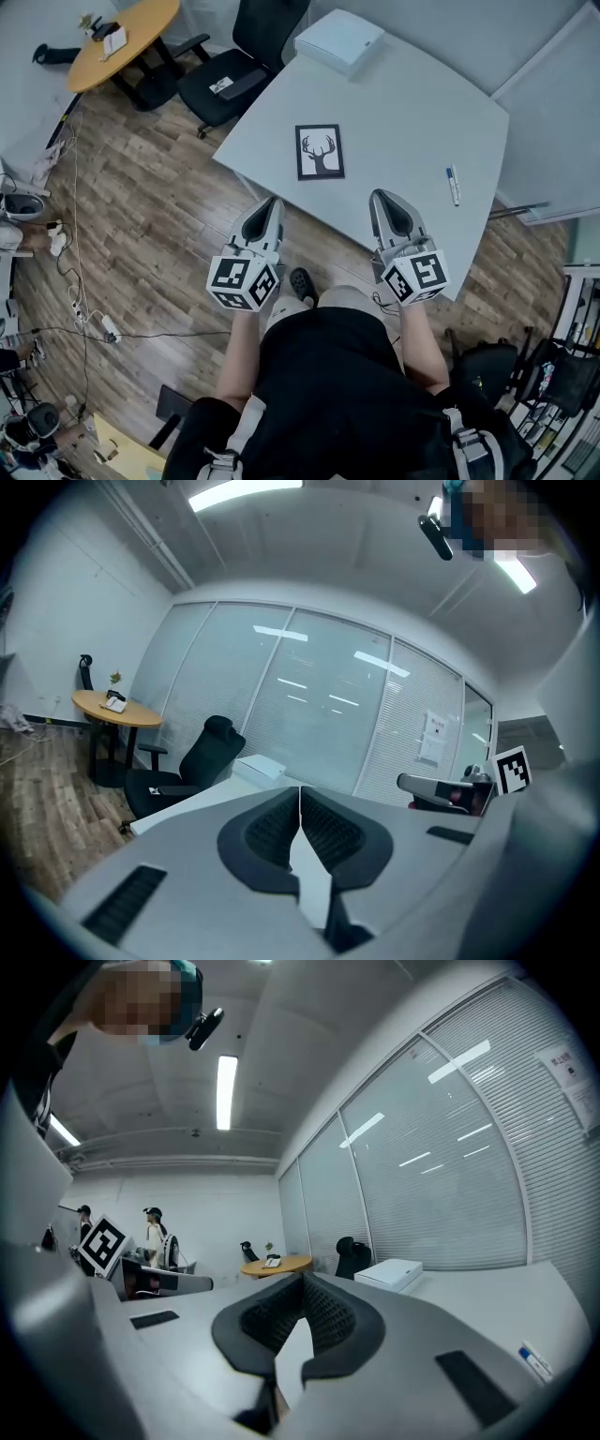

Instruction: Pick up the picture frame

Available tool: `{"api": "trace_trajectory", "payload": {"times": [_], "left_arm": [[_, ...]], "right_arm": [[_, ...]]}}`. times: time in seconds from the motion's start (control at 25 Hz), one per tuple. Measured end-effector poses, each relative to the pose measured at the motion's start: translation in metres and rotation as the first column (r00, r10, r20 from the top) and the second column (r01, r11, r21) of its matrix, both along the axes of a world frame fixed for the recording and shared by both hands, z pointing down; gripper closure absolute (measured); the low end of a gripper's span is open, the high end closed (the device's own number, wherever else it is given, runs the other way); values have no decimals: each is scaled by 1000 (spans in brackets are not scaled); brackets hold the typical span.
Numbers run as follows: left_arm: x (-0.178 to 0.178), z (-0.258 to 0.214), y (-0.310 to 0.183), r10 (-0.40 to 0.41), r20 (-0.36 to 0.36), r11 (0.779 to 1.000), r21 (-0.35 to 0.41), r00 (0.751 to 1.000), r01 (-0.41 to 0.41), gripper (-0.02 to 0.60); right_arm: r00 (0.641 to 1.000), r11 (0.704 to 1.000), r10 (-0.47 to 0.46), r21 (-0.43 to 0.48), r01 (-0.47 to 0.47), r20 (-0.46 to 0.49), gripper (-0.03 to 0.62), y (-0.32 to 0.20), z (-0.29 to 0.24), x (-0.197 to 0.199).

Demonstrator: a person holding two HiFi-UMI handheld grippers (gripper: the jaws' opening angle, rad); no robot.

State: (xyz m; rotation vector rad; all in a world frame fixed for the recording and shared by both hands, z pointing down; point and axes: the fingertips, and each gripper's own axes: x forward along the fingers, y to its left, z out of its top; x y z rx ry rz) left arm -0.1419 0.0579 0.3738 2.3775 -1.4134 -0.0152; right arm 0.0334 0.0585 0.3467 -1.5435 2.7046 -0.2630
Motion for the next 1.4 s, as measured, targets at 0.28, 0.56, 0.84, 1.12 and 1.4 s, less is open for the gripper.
{"api": "trace_trajectory", "payload": {"times": [0.28, 0.56, 0.84, 1.12, 1.4], "left_arm": [[-2, 32, -25, 66, 9, 994, -83, 998, -65, 555], [15, 73, -60, 120, 27, 977, -178, 992, -114, 555], [20, 92, -108, 126, 67, 969, -224, 990, -108, 544], [23, 120, -155, 120, 82, 951, -294, 989, -91, 488], [33, 174, -195, 115, 73, 910, -409, 991, -75, 486]], "right_arm": [[999, 996, 27, -85, -30, -38, 548, -21, 29, -21], [999, 984, 26, -176, -34, -48, 514, -56, 68, -20], [998, 971, 24, -237, -36, -56, 479, -109, 97, -13], [997, 946, 17, -321, -41, -75, 462, -159, 135, -4], [995, 909, 7, -413, -48, -101, 448, -202, 189, 6]]}}
